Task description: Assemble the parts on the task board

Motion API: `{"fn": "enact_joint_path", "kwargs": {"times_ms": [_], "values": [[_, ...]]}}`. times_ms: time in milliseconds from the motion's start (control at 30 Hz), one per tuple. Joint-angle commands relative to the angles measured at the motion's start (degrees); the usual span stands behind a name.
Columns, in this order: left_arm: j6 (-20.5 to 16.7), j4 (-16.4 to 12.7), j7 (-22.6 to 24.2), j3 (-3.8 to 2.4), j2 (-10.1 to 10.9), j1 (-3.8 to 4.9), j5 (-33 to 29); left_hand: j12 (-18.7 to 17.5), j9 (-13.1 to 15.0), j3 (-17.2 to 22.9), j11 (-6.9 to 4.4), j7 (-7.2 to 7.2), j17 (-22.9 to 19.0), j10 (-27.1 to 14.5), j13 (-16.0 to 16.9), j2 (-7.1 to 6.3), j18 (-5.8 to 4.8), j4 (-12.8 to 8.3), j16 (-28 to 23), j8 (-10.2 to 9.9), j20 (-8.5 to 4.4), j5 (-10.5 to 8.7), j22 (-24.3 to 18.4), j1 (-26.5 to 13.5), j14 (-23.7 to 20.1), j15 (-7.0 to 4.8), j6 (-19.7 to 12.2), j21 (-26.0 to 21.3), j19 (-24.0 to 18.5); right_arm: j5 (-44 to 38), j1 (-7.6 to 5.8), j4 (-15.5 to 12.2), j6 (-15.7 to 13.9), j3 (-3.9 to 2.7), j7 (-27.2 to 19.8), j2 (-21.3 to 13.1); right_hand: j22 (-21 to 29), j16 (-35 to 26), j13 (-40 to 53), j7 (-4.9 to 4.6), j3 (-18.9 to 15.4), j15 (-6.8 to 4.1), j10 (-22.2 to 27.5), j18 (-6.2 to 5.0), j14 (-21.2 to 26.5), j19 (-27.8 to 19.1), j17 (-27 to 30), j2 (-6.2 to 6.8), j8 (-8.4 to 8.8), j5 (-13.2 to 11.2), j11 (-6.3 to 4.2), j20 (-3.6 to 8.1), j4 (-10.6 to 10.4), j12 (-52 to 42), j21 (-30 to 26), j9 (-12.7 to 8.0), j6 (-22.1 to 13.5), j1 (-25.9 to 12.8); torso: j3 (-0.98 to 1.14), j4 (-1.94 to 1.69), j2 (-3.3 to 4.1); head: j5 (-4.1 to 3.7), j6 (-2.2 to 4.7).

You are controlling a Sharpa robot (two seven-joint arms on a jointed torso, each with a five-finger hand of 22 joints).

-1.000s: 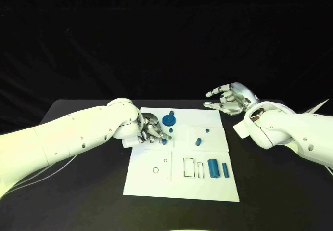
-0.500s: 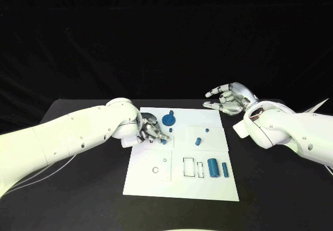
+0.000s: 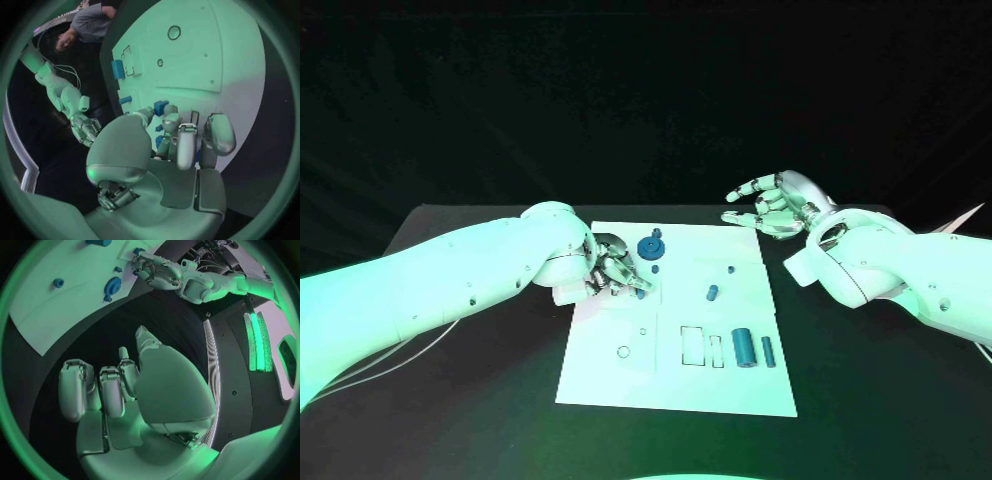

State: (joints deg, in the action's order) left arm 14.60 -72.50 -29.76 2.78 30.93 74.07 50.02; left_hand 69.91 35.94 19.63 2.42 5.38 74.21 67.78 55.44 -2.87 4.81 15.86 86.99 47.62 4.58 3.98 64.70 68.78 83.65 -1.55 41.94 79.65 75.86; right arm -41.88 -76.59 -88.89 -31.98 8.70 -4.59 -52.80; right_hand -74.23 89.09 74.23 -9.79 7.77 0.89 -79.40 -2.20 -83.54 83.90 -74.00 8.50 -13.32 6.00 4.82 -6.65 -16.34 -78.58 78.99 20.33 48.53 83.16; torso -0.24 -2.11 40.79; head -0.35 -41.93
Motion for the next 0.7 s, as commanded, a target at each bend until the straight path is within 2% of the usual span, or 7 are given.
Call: {"fn": "enact_joint_path", "kwargs": {"times_ms": [33, 200, 300, 433, 567, 667, 700], "values": [[0.27, -0.07, 0.11, 0.01, -0.13, 0.05, -0.17, 1.29, 1.06, 2.14, -1.37, -0.35, 12.38, 0.29, 1.20, -0.10, -0.01, 0.02, 1.25, 1.29, -0.77, -0.02, 1.33, 0.90, 4.92, -0.68, 0.11, 1.27, 0.28, -0.10, 0.01, 0.01, 0.21, -0.01, -0.04, 0.06, -9.53, -0.64, 4.27, 0.12, 1.50, -0.39, 0.98, -0.43, -5.59, 1.18, -12.85, -1.14, -1.35, 1.07, 0.03, 0.31, -0.05, -0.28, -0.51, 0.68, -0.30, -1.46, 0.01, 0.01, -0.02, 0.05, -0.04], [0.41, -0.05, 0.14, 0.02, -0.10, 0.06, -0.41, 1.32, 1.42, 4.05, -1.54, -0.51, 12.59, 0.43, 1.30, 0.09, -0.01, -0.24, 1.36, 1.17, -0.88, 0.00, 1.40, 2.41, 5.02, -0.83, 0.12, 1.31, 0.24, -0.10, 0.02, 0.03, 0.25, 0.00, -0.03, 0.06, -9.53, -0.64, 4.27, 0.12, 1.50, -0.39, 0.98, -0.43, -5.59, 1.18, -12.85, -1.14, -1.35, 1.07, 0.03, 0.31, -0.05, -0.28, -0.51, 0.68, -0.30, -1.46, 0.01, 0.02, -0.01, 0.07, -0.10], [0.50, -0.03, 0.15, 0.03, -0.09, 0.06, -0.52, 1.17, 1.76, 7.53, -1.66, -0.61, 12.75, 0.46, 1.23, -0.08, -0.01, -0.82, 1.45, 0.74, -1.01, 0.08, 1.48, 3.84, 5.09, -0.97, 0.06, 1.35, 0.21, -0.10, 0.02, 0.03, 0.27, 0.00, -0.02, 0.04, -9.53, -0.64, 4.27, 0.12, 1.50, -0.39, 0.98, -0.43, -5.59, 1.18, -12.85, -1.14, -1.35, 1.07, 0.03, 0.31, -0.05, -0.28, -0.51, 0.68, -0.30, -1.46, 0.02, -0.01, -0.01, 0.08, -0.12], [0.64, -0.03, 0.13, 0.04, -0.08, 0.06, -0.60, 0.82, 2.60, 15.52, -1.68, -0.59, 12.81, 0.50, 1.03, -1.81, -0.02, -2.74, 1.47, 0.19, -1.06, 0.32, 1.61, 4.04, 5.12, -1.00, -0.08, 1.40, 0.18, -0.10, 0.02, 0.04, 0.31, 0.00, -0.03, 0.04, -9.52, -0.65, 4.26, 0.12, 1.57, -0.39, 0.97, -0.43, -5.59, 1.18, -12.85, -1.19, -1.46, 1.10, 0.03, 0.31, -0.03, -0.29, -0.54, 0.70, -0.33, -1.48, 0.00, 0.00, -0.01, 0.10, -0.18], [0.81, -0.04, 0.08, 0.05, -0.06, 0.06, -0.63, 0.56, 3.86, 23.86, -1.67, -0.53, 12.96, 0.83, 0.92, -4.02, -0.07, -6.39, 1.54, 0.21, -1.01, 1.00, 1.84, 1.91, 5.19, -0.86, -0.26, 1.50, 0.26, -0.10, 0.03, 0.06, 0.38, 0.00, -0.04, 0.05, -9.53, -0.64, 4.27, 0.12, 1.58, -0.39, 0.96, -0.43, -5.60, 1.19, -12.86, -1.20, -1.49, 1.11, 0.03, 0.31, -0.03, -0.30, -0.52, 0.71, -0.35, -1.49, 0.00, 0.02, -0.01, 0.11, -0.18], [0.92, -0.08, 0.05, 0.06, -0.04, 0.06, -0.64, 0.54, 4.45, 26.29, -1.60, -0.42, 13.02, 1.02, 0.96, -4.30, -0.07, -7.71, 1.57, 0.36, -0.99, 1.47, 2.01, 0.58, 5.22, -0.93, -0.23, 1.57, 0.34, -0.10, 0.03, 0.08, 0.44, 0.00, -0.05, 0.07, -9.53, -0.64, 4.27, 0.12, 1.58, -0.39, 0.96, -0.43, -5.60, 1.19, -12.86, -1.20, -1.49, 1.11, 0.03, 0.31, -0.03, -0.30, -0.52, 0.71, -0.35, -1.49, 0.00, 0.02, -0.01, 0.13, -0.15], [1.00, -0.09, 0.02, 0.06, -0.03, 0.06, -0.64, 0.45, 4.84, 27.79, -1.56, -0.28, 13.05, 1.06, 0.93, -4.49, -0.06, -8.71, 1.59, 0.45, -1.00, 2.61, 2.01, -0.17, 5.23, -0.90, -0.25, 1.58, 0.33, -0.10, 0.03, 0.10, 0.46, 0.00, -0.05, 0.08, -9.53, -0.64, 4.27, 0.12, 1.58, -0.39, 0.96, -0.43, -5.60, 1.19, -12.86, -1.20, -1.49, 1.11, 0.03, 0.31, -0.03, -0.30, -0.52, 0.71, -0.35, -1.49, -0.01, 0.01, 0.00, 0.14, -0.03]]}}
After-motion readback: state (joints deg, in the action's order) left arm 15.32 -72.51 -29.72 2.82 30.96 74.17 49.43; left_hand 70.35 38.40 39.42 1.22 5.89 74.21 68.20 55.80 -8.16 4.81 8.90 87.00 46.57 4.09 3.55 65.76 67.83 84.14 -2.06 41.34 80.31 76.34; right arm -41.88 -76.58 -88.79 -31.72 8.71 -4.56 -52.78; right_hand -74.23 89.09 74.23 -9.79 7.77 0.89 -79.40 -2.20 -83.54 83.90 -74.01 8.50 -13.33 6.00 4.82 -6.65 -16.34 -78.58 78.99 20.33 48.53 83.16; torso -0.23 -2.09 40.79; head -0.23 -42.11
